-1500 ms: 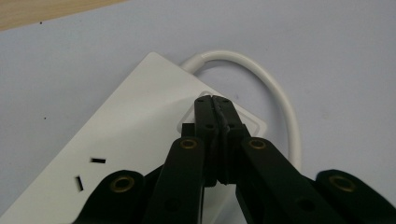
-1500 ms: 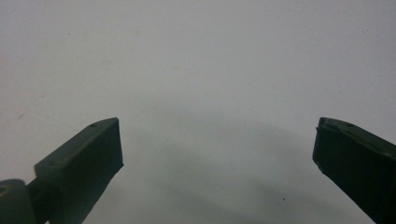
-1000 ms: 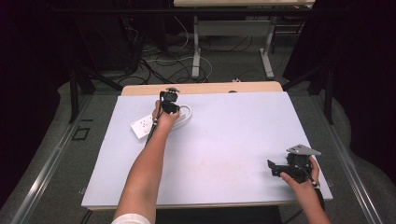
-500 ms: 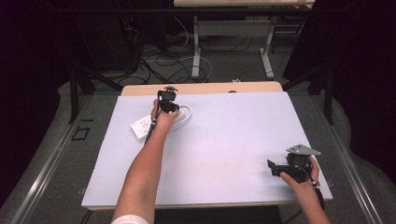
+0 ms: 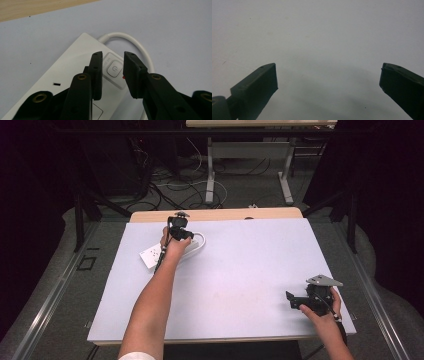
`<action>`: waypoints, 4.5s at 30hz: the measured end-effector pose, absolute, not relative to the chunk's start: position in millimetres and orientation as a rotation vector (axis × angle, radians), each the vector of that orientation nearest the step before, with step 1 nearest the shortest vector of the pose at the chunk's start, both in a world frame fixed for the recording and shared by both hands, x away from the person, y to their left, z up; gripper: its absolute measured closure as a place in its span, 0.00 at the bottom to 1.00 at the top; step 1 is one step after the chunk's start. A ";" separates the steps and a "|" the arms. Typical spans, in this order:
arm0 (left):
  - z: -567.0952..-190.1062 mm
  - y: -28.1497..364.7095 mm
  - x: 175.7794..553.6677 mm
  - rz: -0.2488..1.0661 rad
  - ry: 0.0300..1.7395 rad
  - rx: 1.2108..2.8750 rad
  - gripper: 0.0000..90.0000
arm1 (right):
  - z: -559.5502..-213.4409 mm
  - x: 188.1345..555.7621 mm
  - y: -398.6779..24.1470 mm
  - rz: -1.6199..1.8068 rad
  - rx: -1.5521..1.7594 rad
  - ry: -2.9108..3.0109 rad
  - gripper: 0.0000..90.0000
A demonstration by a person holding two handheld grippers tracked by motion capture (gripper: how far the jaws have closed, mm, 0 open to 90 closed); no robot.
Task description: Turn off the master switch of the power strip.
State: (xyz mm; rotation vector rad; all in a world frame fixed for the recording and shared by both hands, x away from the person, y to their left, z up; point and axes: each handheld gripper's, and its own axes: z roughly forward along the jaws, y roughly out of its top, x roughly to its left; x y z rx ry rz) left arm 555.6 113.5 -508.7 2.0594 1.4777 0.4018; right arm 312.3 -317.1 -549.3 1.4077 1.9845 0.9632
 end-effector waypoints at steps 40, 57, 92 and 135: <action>-478.6 122.4 527.6 0.391 1.427 2.008 0.33 | -546.8 311.0 -316.3 0.933 1.389 2.010 0.01; -467.5 137.0 498.5 0.379 1.377 2.001 0.10 | -547.9 311.4 -314.4 0.955 1.384 1.995 0.01; -471.6 144.9 415.7 0.291 1.155 2.030 0.01 | -548.0 311.2 -311.8 0.956 1.384 1.996 0.01; -530.3 204.9 358.7 0.284 1.281 1.898 0.01 | -548.6 310.7 -309.7 0.964 1.368 2.021 0.00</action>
